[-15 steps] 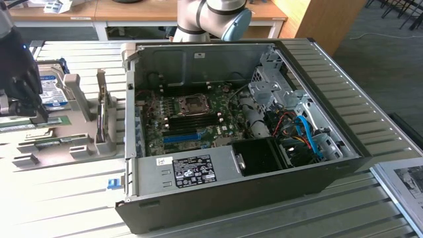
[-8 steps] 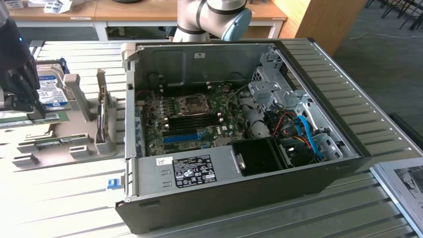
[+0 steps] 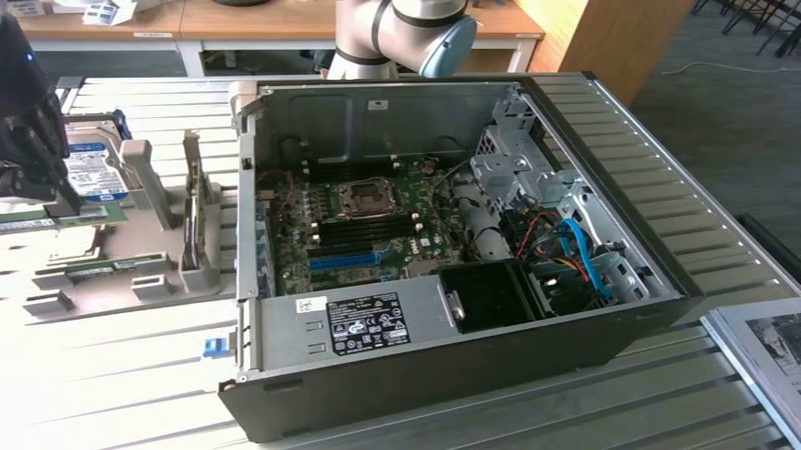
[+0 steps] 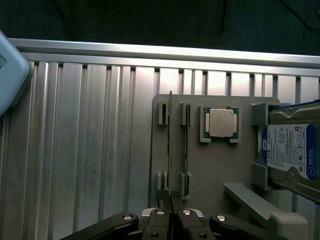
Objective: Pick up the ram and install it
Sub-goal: 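Pick up the ram and move it above insertion slot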
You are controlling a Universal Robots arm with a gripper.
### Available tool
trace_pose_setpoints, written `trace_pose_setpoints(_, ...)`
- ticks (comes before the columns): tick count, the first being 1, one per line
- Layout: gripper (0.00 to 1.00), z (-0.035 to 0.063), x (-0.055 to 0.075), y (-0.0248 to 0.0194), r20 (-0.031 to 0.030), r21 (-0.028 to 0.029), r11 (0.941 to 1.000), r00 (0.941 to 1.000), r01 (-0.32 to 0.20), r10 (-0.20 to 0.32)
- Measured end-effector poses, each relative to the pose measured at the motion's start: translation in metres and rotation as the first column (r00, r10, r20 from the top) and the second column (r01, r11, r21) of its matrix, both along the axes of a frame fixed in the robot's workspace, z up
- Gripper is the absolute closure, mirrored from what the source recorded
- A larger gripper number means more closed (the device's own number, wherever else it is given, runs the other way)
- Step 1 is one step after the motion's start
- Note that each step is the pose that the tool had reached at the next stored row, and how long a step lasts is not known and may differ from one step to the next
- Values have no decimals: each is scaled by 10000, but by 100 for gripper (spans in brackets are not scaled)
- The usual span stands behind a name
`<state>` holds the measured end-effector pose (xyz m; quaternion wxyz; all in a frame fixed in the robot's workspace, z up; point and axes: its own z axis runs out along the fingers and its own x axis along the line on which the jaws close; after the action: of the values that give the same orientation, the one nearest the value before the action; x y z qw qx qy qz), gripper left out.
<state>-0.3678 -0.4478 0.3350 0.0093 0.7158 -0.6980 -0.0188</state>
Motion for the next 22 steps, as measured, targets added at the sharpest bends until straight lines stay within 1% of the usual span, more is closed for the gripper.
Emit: trace_pose_setpoints(22, 88, 362, 9, 0, 0, -1, 10000, 10000, 0, 0)
